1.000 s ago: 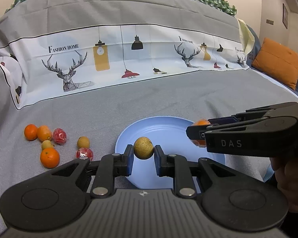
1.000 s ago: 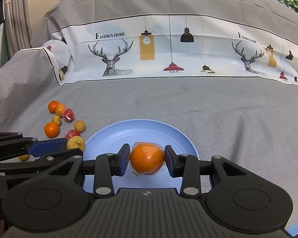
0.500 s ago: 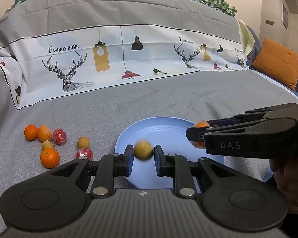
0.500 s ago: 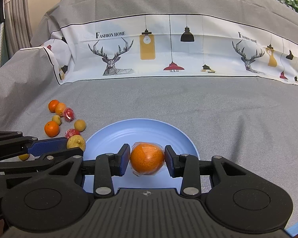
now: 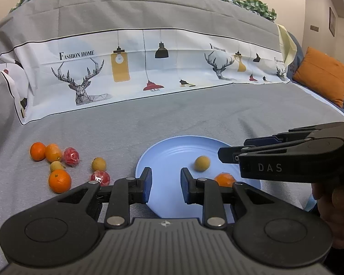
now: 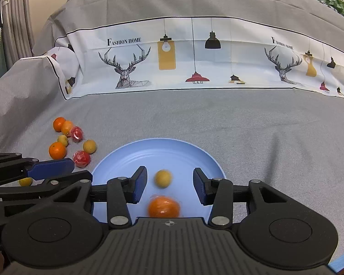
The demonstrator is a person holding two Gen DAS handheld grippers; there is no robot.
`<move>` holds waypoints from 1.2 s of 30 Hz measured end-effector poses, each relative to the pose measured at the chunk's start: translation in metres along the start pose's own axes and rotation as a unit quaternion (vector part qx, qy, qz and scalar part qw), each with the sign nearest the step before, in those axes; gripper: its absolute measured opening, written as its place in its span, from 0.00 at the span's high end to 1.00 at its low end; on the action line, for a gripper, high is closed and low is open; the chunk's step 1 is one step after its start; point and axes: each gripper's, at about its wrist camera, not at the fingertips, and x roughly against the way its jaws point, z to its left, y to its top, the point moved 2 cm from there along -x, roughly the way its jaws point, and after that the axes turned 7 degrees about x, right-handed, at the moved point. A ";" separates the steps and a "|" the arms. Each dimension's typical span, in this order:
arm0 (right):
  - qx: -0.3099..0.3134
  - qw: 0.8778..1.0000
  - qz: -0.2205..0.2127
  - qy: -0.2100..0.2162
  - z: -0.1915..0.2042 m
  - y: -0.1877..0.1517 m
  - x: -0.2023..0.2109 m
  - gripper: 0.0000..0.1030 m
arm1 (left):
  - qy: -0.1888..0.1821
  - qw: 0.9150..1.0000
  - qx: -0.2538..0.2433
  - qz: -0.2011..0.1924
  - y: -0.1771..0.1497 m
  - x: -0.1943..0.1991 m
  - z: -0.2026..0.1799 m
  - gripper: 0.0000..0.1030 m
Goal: Organize fruits
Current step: 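Open both tools to drop the fruits onto the blue plate, then grasp a mandarin orange with the left tool while the right tool grasps a red wrapped fruit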
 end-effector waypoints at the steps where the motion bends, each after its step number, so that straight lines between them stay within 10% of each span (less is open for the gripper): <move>1: 0.000 1.000 0.000 -0.001 0.000 0.000 0.000 0.55 | 0.000 1.000 0.000 0.000 0.000 0.000 0.000 0.71; 24: 0.007 1.000 -0.023 -0.014 0.002 0.000 0.007 0.65 | 0.008 1.000 0.005 -0.005 0.010 0.016 0.008 0.74; 36: 0.009 0.999 -0.037 0.000 0.004 0.002 0.014 0.66 | 0.078 0.997 0.012 -0.002 0.028 0.028 0.074 0.74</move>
